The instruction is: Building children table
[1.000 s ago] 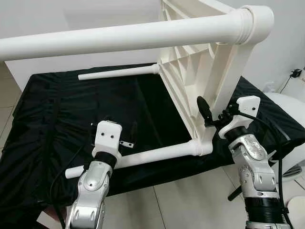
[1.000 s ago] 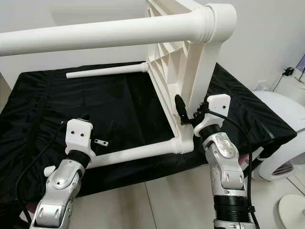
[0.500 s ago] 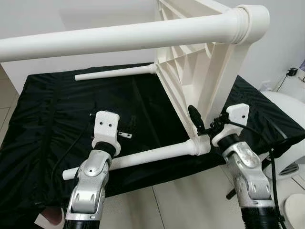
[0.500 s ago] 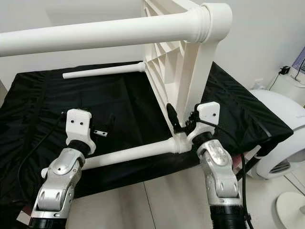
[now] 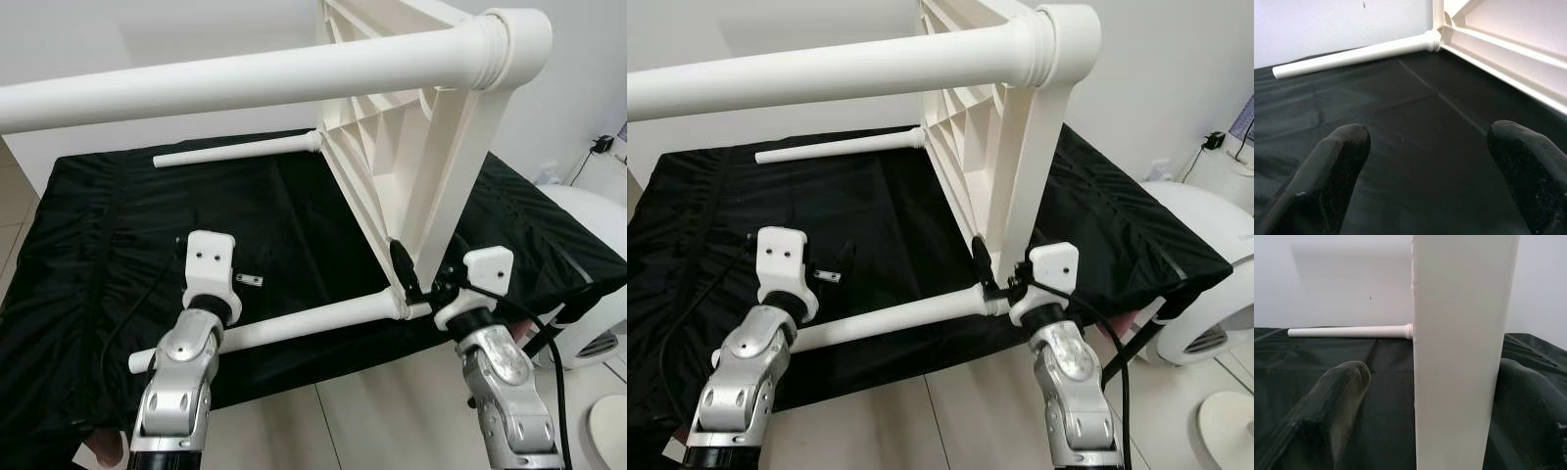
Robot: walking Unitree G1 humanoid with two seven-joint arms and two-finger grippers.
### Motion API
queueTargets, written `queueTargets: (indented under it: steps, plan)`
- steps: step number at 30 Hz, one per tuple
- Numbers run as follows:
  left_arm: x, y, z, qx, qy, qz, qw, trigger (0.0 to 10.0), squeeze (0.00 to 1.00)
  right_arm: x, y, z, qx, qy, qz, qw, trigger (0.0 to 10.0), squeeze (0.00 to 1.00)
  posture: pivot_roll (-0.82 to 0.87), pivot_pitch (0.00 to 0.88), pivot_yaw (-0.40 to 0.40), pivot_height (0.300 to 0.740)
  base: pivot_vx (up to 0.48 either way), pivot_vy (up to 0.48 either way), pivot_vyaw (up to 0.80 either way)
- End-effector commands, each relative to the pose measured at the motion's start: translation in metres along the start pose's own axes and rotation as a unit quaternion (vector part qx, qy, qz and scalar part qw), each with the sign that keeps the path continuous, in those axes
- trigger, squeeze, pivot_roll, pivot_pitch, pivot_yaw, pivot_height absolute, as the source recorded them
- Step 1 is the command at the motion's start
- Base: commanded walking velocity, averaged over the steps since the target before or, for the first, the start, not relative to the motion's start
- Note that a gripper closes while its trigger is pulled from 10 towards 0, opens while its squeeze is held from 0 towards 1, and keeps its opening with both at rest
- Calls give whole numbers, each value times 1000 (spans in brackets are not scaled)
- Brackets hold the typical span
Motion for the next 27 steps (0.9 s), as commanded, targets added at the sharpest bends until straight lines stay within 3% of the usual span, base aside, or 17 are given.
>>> queueTargets:
  steps: [1,10,11,12,13,14,16,20,21,27]
  plan:
    - [5,3,2,-6,-10,31,999,10000,0,5,3,2,-4,3,9,1000,10000,0,-94,68,42,740,0,0,0]
    - [7,11,4,-10,-12,29,999,10000,0,11,8,2,-1,-2,11,1000,10000,0,-82,66,42,740,0,0,0]
    - [7,14,6,-20,-17,22,999,10000,259,14,9,2,-1,-6,15,1000,10000,35,-82,63,42,740,0,0,0]
    - [7,17,7,-29,-20,15,999,10000,529,16,11,2,-1,-11,20,1000,10000,420,-84,62,41,740,0,0,0]
    - [7,17,7,-29,-20,15,999,10000,529,16,11,2,-1,-11,20,1000,10000,420,-84,62,41,740,0,0,0]
    - [6,21,6,-33,-13,6,999,10000,1000,18,12,3,-3,-16,22,1000,10000,1000,-86,56,42,740,0,0,0]
    - [5,25,2,-30,0,-1,1000,10000,1000,19,15,2,-3,-18,20,1000,10000,1000,-87,56,41,740,0,0,0]
    - [5,25,-4,-19,-21,8,1000,10000,1000,20,16,-1,2,-13,20,1000,10000,1000,-89,53,40,740,0,0,0]
    - [5,26,-6,-19,-19,10,1000,10000,16,20,17,-2,4,-13,20,1000,10000,31,-88,46,37,740,0,0,0]
    - [13,27,-10,-31,-21,38,999,10000,0,22,17,-13,14,-17,20,1000,10000,0,-84,25,33,740,0,0,0]
Point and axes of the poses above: a point about 5 cm out from each wrist's last joint towards the gripper, its own y axis pointing back from the gripper into the wrist, its own z axis along the axis of the wrist's last joint, x = y × z, the point moved 5 cm from there along -y, pointing out of the wrist towards the gripper, and after that the axes turned 8 degrees about y, right-handed, at the moved point
